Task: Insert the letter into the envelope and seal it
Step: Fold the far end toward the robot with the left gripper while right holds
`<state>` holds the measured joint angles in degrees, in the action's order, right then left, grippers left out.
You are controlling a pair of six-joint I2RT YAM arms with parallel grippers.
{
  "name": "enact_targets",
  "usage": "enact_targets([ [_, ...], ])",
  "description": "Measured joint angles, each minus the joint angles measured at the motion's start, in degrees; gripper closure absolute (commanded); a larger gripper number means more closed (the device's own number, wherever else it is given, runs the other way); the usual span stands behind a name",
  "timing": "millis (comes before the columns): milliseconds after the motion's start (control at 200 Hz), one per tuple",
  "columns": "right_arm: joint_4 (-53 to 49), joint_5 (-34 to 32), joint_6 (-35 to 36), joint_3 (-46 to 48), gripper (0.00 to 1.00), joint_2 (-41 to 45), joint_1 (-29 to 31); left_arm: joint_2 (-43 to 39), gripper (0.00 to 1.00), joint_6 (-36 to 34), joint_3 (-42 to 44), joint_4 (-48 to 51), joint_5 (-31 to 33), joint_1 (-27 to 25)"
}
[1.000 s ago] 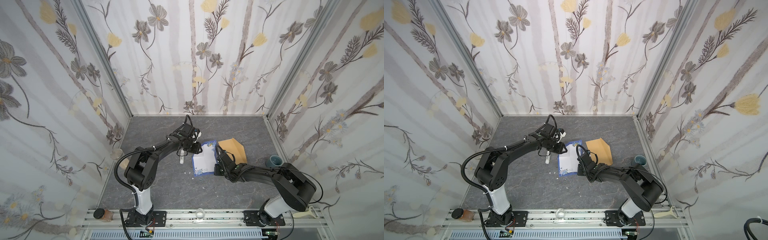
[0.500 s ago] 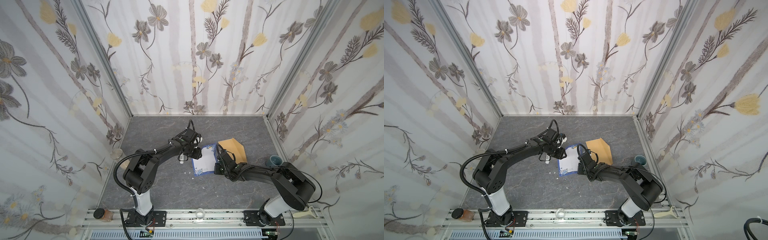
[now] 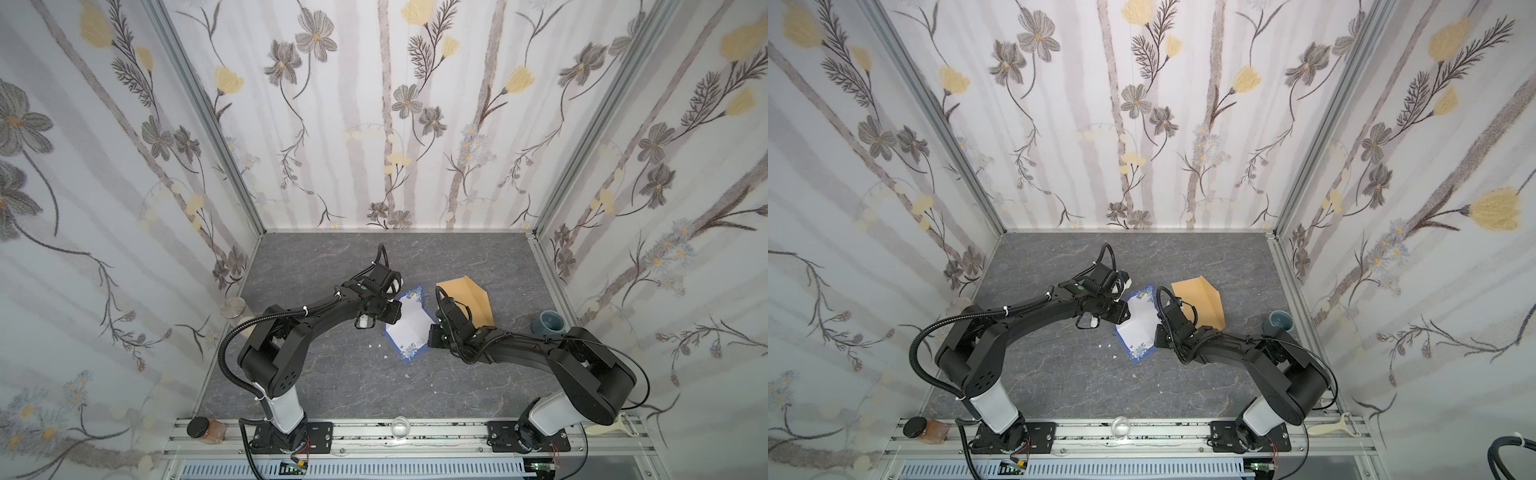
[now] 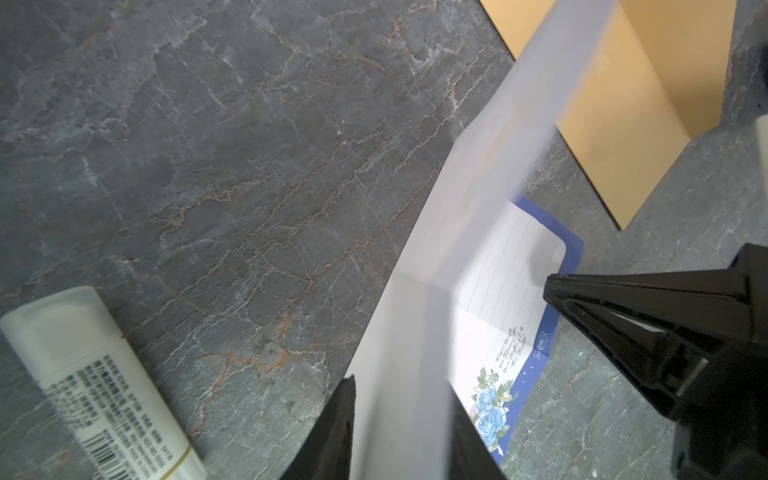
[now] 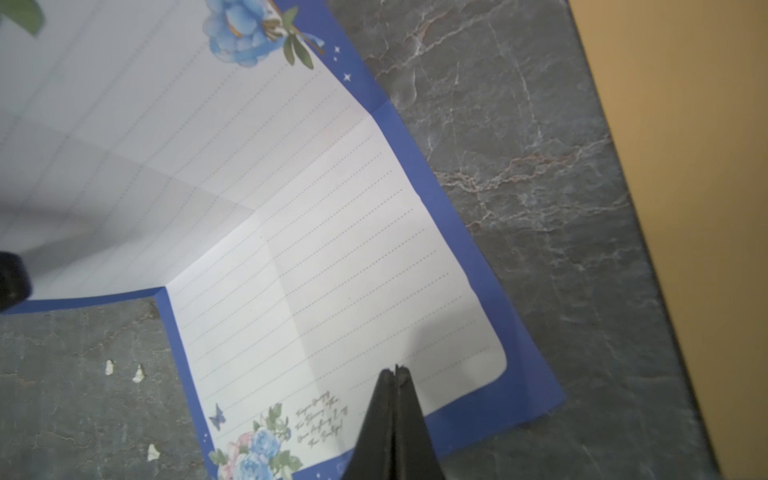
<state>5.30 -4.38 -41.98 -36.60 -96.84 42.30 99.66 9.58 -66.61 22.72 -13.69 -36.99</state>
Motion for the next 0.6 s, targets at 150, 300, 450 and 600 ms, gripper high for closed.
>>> enact_targets([
  [150, 1.0, 0.5, -0.7, 1.0, 0.95, 1.4, 0.0, -0.9, 0.65, 0.8, 1.1, -0.6, 1.0, -0.8],
  [300, 1.1, 1.1, -1.3, 1.6, 0.95, 2.3, 0.0, -1.4, 0.65, 0.9, 1.7, -1.4, 1.7, -1.0],
  [450, 0.7, 1.0, -2.2, 4.6, 0.96, 4.2, 0.0, -1.9, 0.65, 0.9, 2.1, -1.7, 3.0, -1.1],
  [600, 0.5, 1.0, -2.6, 5.4, 0.98, 3.1, 0.0, -2.9, 0.65, 0.9, 2.2, -2.0, 3.7, -1.1],
])
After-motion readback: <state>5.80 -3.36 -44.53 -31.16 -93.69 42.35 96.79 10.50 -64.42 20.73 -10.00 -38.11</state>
